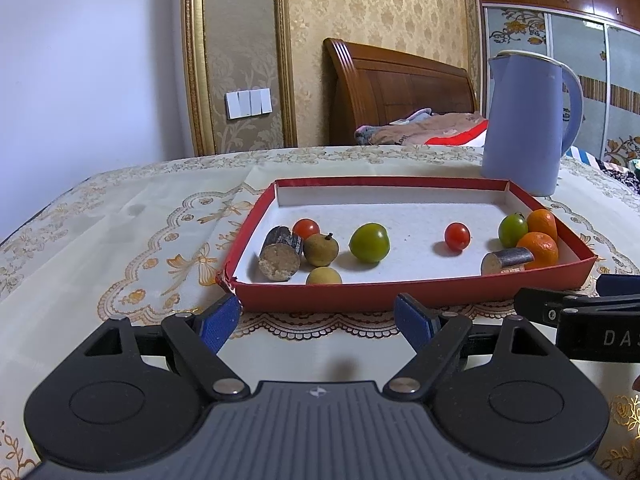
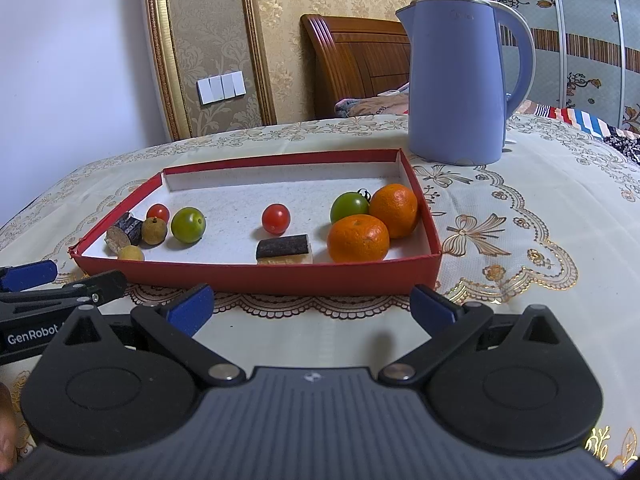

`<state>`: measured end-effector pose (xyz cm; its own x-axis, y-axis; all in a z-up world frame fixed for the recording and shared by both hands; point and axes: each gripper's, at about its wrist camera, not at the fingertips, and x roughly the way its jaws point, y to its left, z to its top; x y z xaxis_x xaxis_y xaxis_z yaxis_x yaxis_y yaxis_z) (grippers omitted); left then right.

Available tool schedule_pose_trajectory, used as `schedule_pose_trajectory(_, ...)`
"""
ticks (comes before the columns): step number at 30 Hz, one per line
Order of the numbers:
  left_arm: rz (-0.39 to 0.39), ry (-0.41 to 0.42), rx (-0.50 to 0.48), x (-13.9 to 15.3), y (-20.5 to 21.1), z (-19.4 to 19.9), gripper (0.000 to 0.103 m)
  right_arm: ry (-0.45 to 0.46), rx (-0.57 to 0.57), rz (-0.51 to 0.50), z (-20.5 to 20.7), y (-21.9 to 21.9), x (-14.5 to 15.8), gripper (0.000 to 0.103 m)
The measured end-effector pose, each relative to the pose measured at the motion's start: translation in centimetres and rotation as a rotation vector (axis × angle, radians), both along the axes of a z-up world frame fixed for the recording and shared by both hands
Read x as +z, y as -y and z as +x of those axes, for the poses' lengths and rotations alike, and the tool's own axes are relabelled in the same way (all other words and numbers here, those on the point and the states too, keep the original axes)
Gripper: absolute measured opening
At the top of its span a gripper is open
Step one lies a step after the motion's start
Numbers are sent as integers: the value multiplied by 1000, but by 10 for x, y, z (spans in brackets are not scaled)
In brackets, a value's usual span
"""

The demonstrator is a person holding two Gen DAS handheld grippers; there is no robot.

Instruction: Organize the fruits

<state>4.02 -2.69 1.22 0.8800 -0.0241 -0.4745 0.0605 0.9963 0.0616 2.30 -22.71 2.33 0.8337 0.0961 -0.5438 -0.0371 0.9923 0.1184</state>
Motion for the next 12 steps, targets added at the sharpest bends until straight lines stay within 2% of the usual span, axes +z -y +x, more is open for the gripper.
schedule_pose_trajectory(5,8,-13,-20,-1,1,1,85,0,0,1,0,0,0,103)
schedule_pose_trajectory(9,13,9,12,1,-2,-3,84,6,-1,3,0,0,0,103)
schedule_pose_trajectory(12,-6,-16,8,-1,-7,-4,84,6,6,7,-1,1,0,103)
